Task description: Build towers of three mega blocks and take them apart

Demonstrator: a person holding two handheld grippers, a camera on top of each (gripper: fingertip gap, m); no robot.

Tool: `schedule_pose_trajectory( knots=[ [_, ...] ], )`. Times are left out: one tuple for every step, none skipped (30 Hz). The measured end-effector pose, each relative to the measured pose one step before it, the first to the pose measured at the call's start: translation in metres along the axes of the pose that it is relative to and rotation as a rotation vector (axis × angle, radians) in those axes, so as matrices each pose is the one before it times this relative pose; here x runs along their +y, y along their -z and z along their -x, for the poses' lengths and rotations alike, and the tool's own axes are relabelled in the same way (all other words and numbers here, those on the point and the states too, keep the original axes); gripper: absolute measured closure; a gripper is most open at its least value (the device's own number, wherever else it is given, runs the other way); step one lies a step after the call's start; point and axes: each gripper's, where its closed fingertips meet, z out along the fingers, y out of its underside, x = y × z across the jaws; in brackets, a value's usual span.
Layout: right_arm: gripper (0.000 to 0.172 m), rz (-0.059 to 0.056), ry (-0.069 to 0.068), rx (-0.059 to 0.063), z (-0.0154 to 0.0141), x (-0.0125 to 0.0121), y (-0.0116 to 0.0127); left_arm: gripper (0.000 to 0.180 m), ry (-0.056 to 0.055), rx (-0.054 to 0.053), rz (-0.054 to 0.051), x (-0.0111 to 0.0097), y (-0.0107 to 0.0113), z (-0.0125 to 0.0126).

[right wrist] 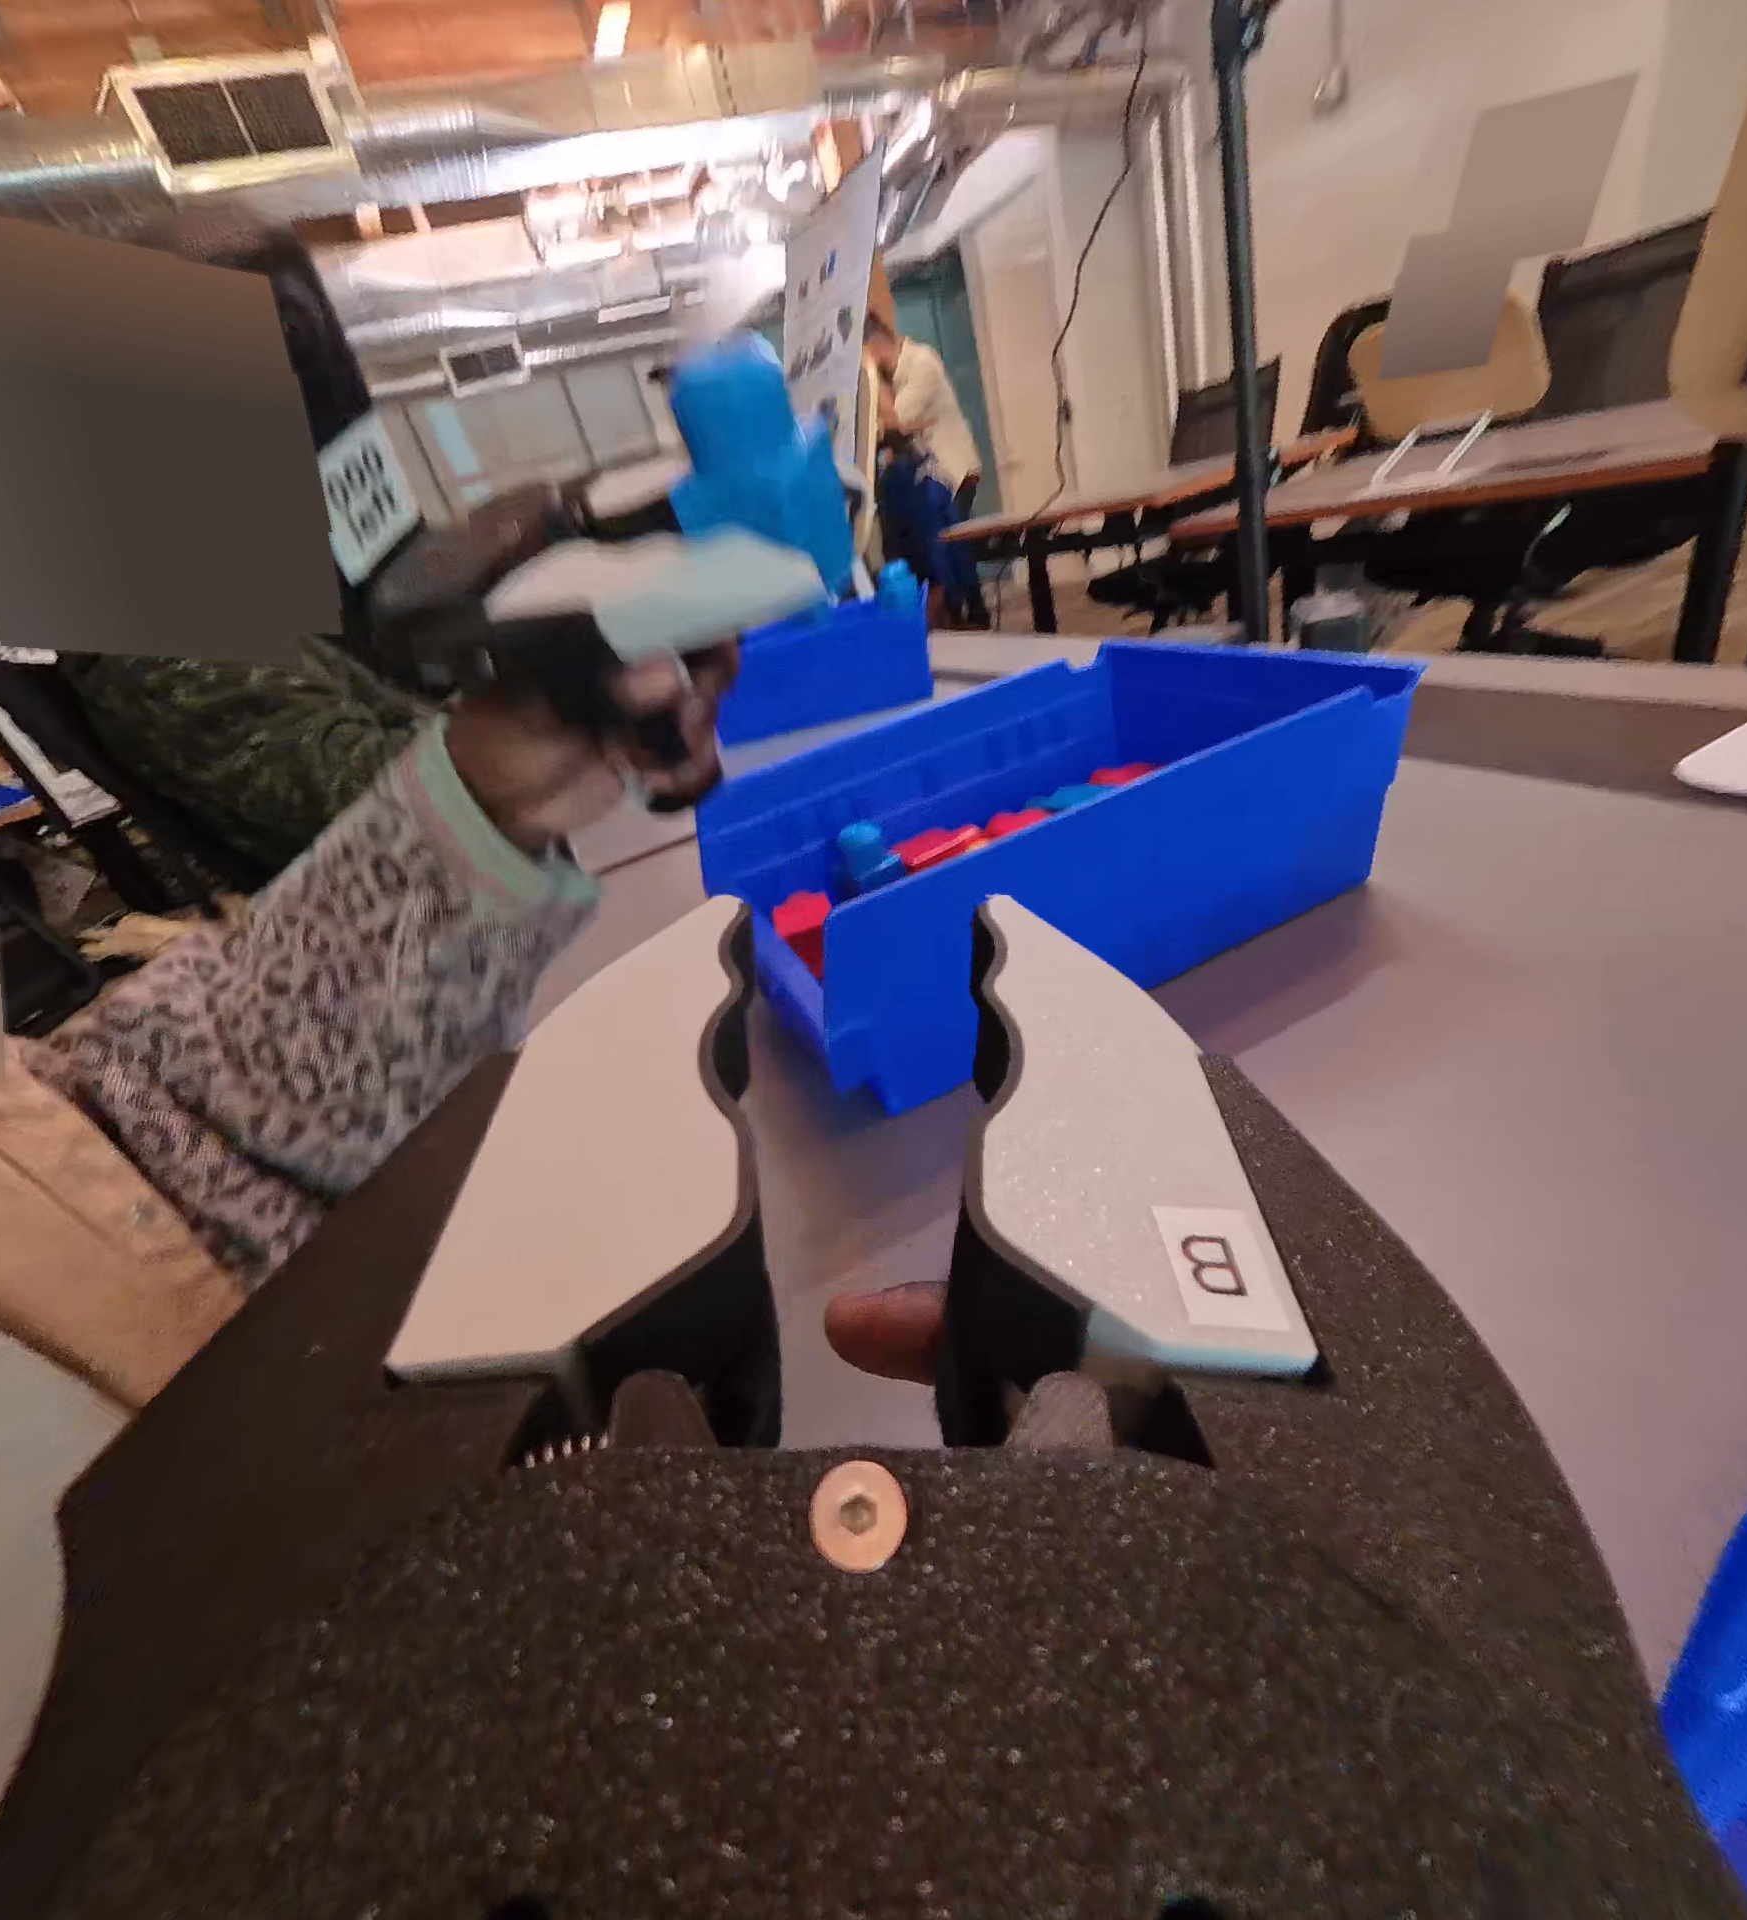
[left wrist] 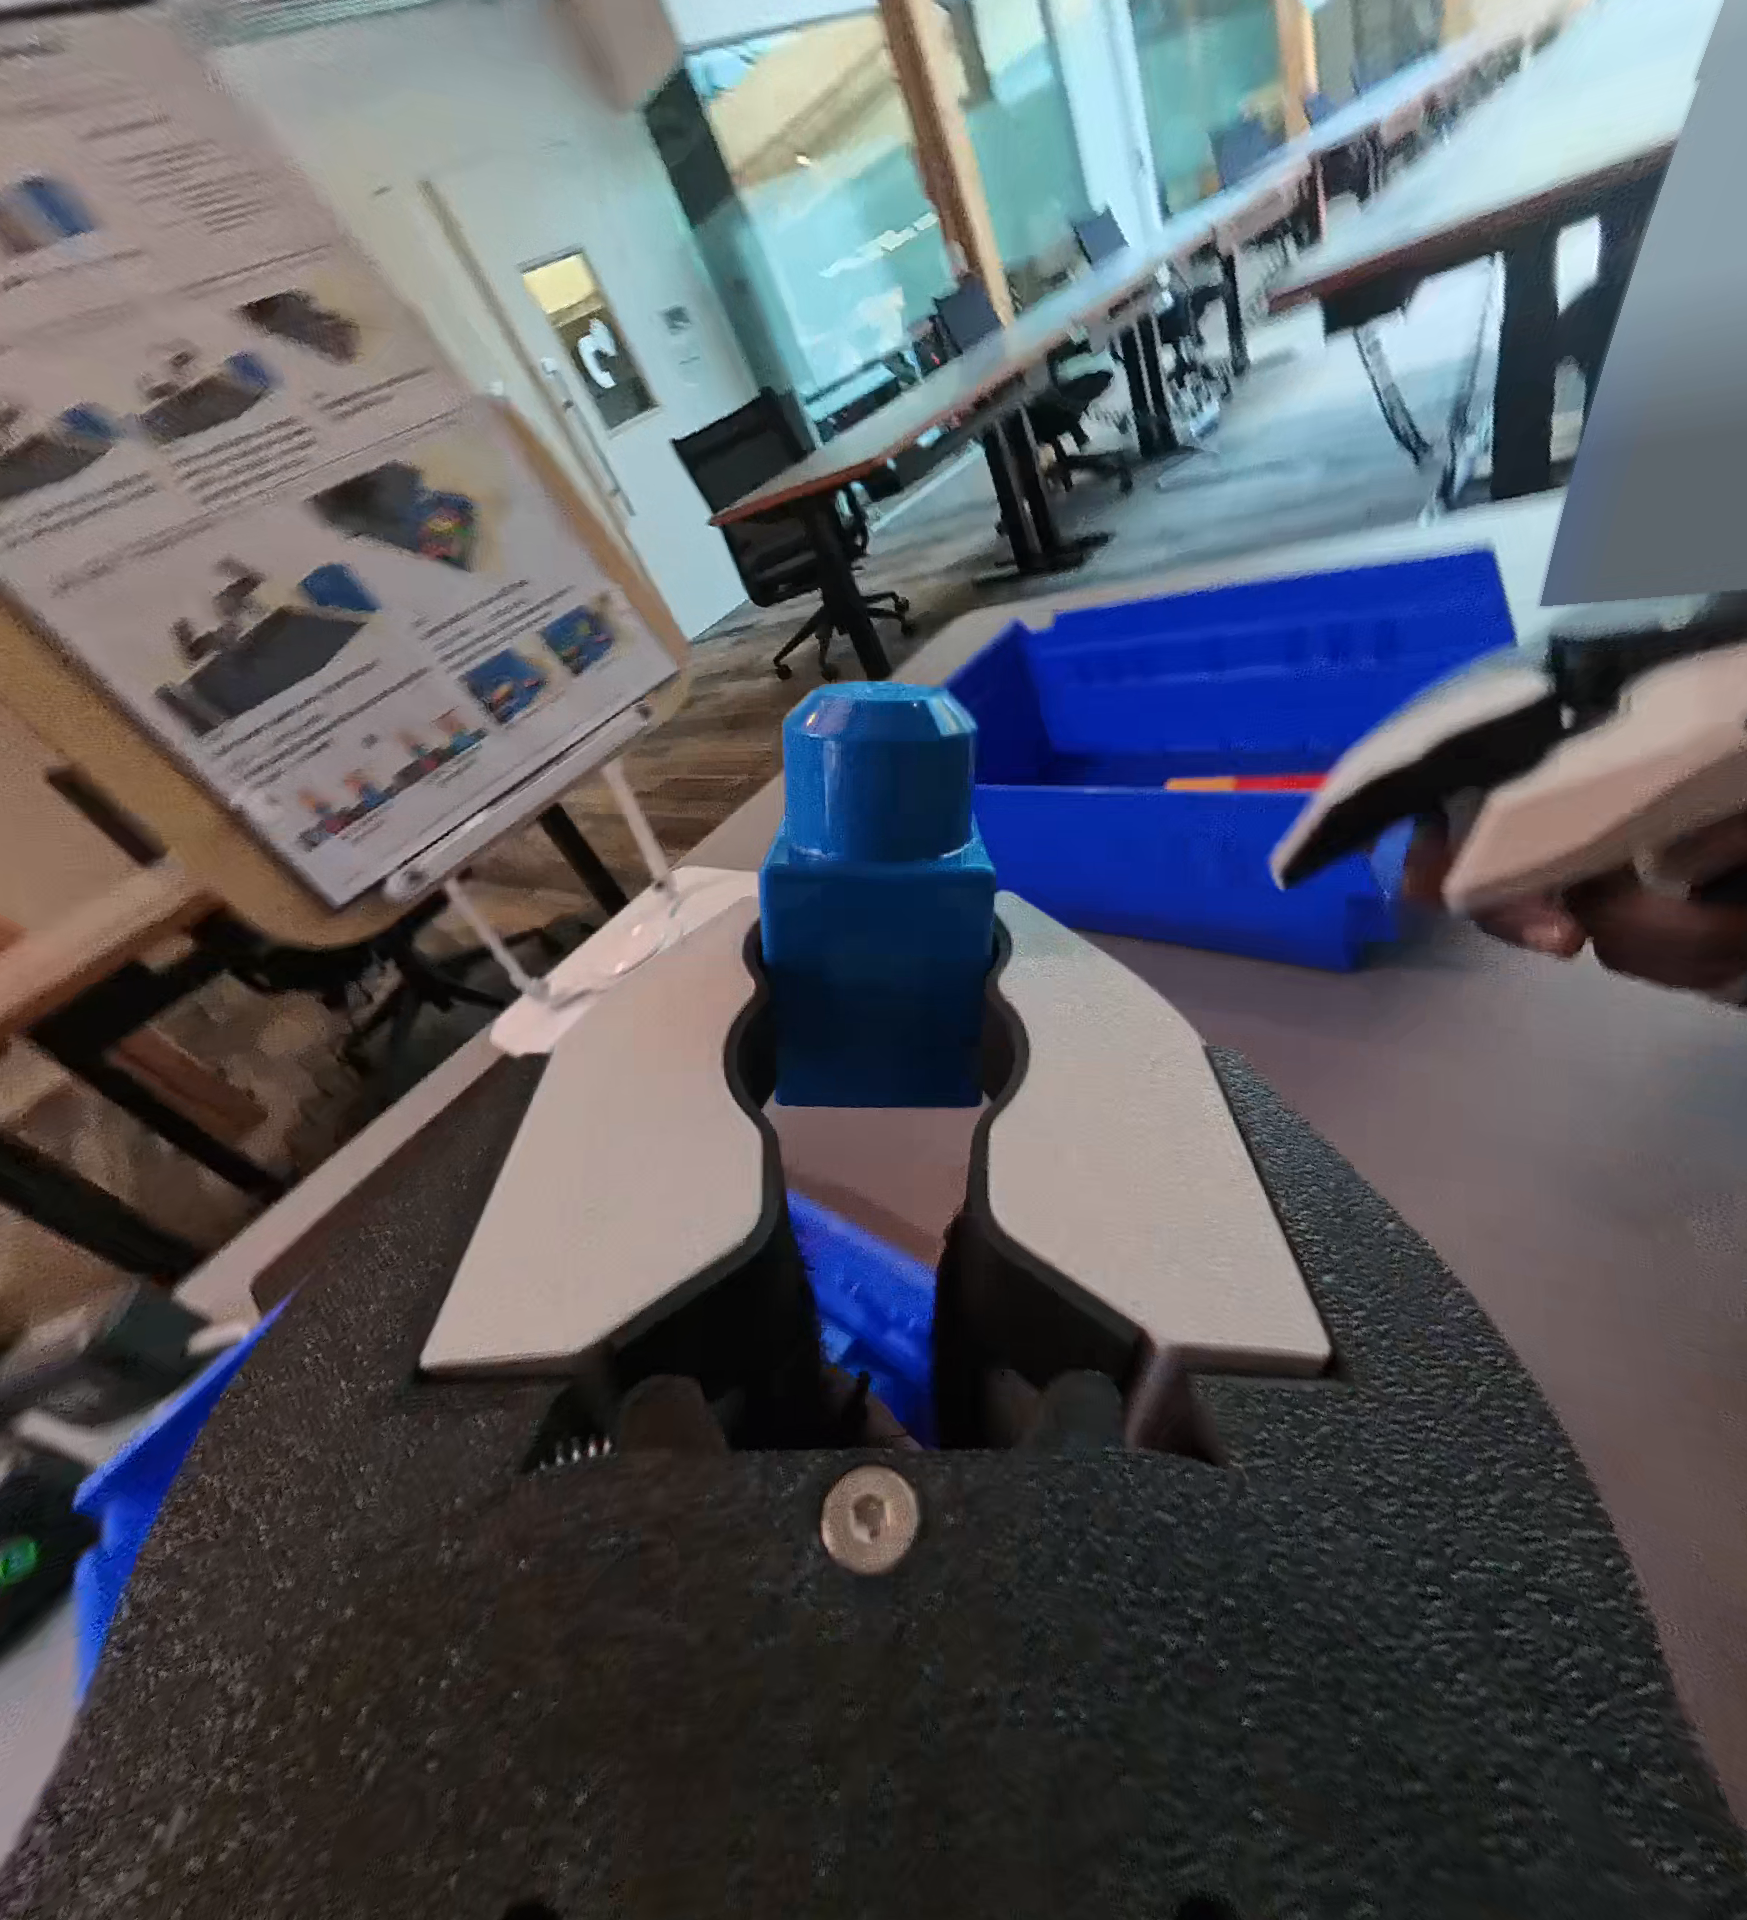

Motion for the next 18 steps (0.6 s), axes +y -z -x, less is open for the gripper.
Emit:
schedule_pose_trajectory(
  knots=[
    [0.129,0.0334,-0.0139,-0.0144,0.00062,0.0059,-0.0026,0.144,0.0695,-0.0199,-0.0184,-0.00302,0.01732,0.01878],
    [0.127,0.0271,-0.0146,-0.012,0.00091,0.00528,-0.0031,0.145,0.0584,-0.0231,-0.0264,-0.00401,0.01726,0.01693],
    [0.127,0.0252,-0.0112,-0.0106,0.00119,0.0052,-0.00333,0.145,0.0468,-0.0213,-0.0202,-0.00327,0.0162,0.01469],
    [0.125,0.0226,-0.0048,-0.012,0.00188,0.00484,-0.00352,0.145,0.0407,-0.0218,-0.0042,-0.0011,0.01442,0.0132],
    [0.123,0.0171,-0.0002,-0.0088,0.00199,0.0038,-0.0036,0.145,0.0398,-0.009,0.0029,0.00025,0.01215,0.00978],
    [0.122,0.0066,0.0039,-0.0066,0.00223,0.00161,-0.00357,0.145,0.0406,0.0255,-0.0046,-0.00019,0.0092,0.00274],
    [0.122,-0.0077,0.0083,-0.011,0.00348,-0.00086,-0.00333,0.145,0.0458,0.0566,-0.0187,-0.00134,0.00554,-0.00401],
    [0.122,-0.0205,0.0096,-0.0169,0.00474,-0.00357,-0.00325,0.145,0.0547,0.0836,-0.0254,-0.00124,0.00153,-0.00961],
    [0.121,-0.0324,0.007,-0.0189,0.00528,-0.00613,-0.00295,0.145,0.0606,0.1074,-0.021,0.00063,-0.00278,-0.01385],
    [0.121,-0.0441,0.007,-0.0308,0.00722,-0.00874,-0.00268,0.145,0.0529,0.123,-0.0031,0.00431,-0.0073,-0.01641],
    [0.121,-0.0471,0.0053,-0.0348,0.00785,-0.00973,-0.00242,0.145,0.0376,0.1202,0.0064,0.00657,-0.0116,-0.01586],
    [0.121,-0.043,0.0032,-0.0272,0.00651,-0.00942,-0.00206,0.145,0.0262,0.1094,0.0156,0.00837,-0.01484,-0.01399],
    [0.12,-0.0377,0.0001,-0.0236,0.00557,-0.00833,-0.00133,0.145,0.0201,0.0958,0.0252,0.00978,-0.01699,-0.01148],
    [0.118,-0.0327,-0.0046,-0.023,0.00502,-0.00707,-0.00027,0.146,0.0162,0.078,0.0345,0.01047,-0.01754,-0.00861],
    [0.118,-0.0235,-0.0079,-0.0188,0.00409,-0.00518,0.0008,0.145,0.0126,0.053,0.0358,0.01011,-0.01715,-0.00493],
    [0.117,-0.0207,-0.0067,-0.0144,0.00309,-0.00388,0.00161,0.145,0.0084,0.0366,0.038,0.00967,-0.01582,-0.00293],
    [0.118,-0.0145,-0.0027,0.0018,0.00052,-0.00231,0.00168,0.145,0.0034,0.036,0.0364,0.00881,-0.01404,-0.00326],
    [0.117,-0.0013,0.0049,0.0034,0.00004,0.00023,0.00159,0.145,0.0021,0.0326,0.0267,0.00671,-0.01243,-0.00316]
  ],
)
